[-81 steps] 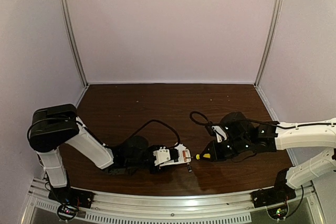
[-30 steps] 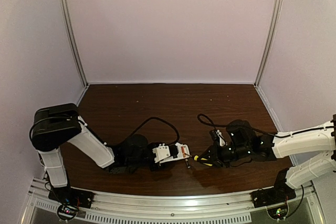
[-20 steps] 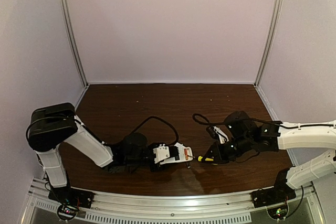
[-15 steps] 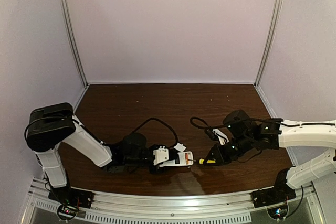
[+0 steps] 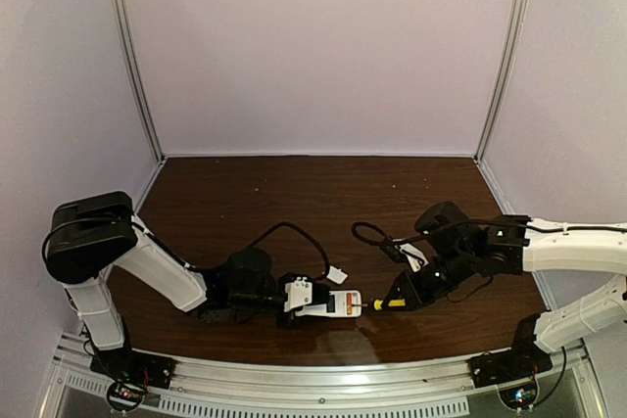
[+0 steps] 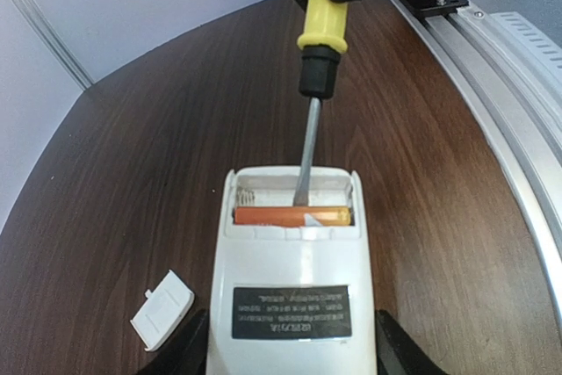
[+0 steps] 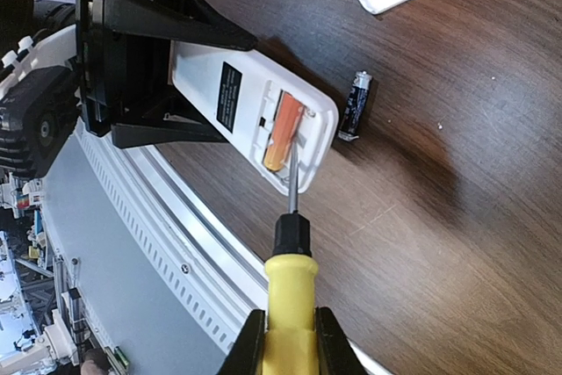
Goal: Unload the batteries from the remote control
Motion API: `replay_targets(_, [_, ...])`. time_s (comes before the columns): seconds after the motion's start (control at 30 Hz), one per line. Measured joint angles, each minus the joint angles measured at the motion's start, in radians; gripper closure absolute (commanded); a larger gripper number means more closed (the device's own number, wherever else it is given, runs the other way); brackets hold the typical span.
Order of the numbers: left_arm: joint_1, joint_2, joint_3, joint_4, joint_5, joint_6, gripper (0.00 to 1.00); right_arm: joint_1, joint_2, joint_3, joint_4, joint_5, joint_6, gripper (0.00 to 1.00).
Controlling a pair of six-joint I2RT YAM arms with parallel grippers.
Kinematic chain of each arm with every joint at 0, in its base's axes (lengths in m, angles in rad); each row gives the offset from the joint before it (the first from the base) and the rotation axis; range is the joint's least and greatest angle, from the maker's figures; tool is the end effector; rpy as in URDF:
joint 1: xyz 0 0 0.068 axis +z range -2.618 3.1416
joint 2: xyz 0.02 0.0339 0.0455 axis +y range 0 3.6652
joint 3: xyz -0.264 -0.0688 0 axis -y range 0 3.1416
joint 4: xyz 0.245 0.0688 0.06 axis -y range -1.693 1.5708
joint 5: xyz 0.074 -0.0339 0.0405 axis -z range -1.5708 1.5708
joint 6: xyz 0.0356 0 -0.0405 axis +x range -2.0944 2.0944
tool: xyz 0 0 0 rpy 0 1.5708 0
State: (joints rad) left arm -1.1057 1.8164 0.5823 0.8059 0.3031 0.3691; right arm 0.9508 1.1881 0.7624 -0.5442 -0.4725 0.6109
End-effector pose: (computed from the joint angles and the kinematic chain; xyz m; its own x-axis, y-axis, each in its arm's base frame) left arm 0.1340 -0.2908 0.1133 0.1780 0.4130 -0.8932 0.9764 0.0390 0.2126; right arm 0.1199 0.1959 0.2247 -0.8940 -0.3733 -0.2478 -0.4412 0.6373 0.6318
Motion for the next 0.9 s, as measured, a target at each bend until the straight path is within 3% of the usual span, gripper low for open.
replay_targets(0.9, [0.039,-0.001,-0.001,0.03,0.122,-0.066,1.0,0.008,-0.125,-0.132,0.161,0.089,-0.141,1.0])
